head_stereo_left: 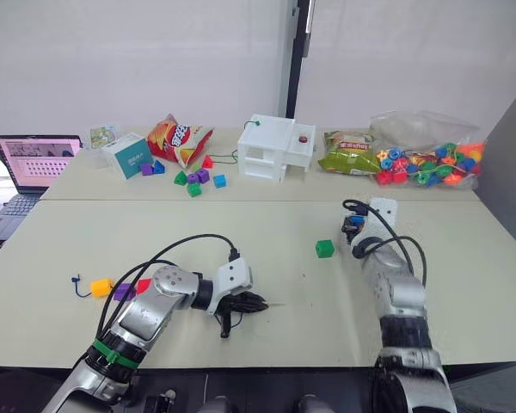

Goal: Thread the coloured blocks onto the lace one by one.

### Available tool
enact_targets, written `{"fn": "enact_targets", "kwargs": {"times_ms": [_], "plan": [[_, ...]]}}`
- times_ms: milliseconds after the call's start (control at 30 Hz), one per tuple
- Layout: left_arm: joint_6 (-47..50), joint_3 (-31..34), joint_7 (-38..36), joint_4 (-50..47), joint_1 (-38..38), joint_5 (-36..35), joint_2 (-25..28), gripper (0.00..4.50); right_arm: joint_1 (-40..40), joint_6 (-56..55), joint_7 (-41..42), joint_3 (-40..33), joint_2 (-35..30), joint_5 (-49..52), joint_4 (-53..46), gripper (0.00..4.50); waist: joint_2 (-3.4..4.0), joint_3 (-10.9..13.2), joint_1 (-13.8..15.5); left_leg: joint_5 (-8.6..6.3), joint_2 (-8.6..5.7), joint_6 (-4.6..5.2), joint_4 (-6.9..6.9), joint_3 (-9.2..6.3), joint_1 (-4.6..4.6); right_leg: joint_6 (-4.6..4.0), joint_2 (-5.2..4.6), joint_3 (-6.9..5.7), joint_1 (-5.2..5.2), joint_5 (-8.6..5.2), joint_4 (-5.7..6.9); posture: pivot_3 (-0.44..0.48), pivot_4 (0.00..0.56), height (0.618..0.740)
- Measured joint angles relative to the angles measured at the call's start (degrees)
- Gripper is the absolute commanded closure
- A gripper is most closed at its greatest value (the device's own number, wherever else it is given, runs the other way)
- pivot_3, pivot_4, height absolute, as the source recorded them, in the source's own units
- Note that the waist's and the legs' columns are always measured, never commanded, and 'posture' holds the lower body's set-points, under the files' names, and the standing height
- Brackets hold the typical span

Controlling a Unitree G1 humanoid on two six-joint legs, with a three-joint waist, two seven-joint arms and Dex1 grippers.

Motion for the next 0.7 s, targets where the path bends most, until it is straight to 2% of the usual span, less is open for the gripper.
{"fn": "enact_targets", "kwargs": {"times_ms": [133,267,433,700], "plan": [[0.0,0.1,-0.2,-0.2,0.2,-0.1,0.5,4.5,10.0,13.3,-2.0,5.7,3.0,1.4,-24.3,3.28,0.01,0.0,0.0,0.0,0.0,0.0,0.0,-0.01,0.02,-0.01,0.02,-0.01,0.02,-0.01,0.02,0.0,0.15,0.74],[0.0,0.3,-0.6,-0.1,0.2,-0.7,1.2,4.5,17.5,23.1,-2.8,13.8,4.3,2.3,-36.8,3.28,0.0,0.0,0.0,0.01,-0.01,0.0,0.01,-0.02,0.1,-0.02,0.02,-0.02,0.07,-0.02,-0.06,0.0,0.15,0.74],[0.7,2.2,-1.2,-0.2,0.2,-1.5,3.3,4.5,26.0,26.8,-2.5,20.2,5.4,2.6,-39.1,3.28,0.0,0.0,0.1,0.01,-0.02,-0.01,0.01,-0.02,0.16,-0.03,0.02,-0.04,0.14,-0.02,-0.38,0.0,0.15,0.74],[2.4,4.0,-1.4,-0.4,-0.3,-2.8,4.7,4.5,27.5,26.7,0.3,21.8,3.7,3.3,-34.3,3.28,-0.06,0.0,0.0,0.01,0.03,-0.01,-0.01,-0.02,0.37,-0.03,0.08,-0.05,0.31,-0.02,-0.42,0.0,0.15,0.74]]}}
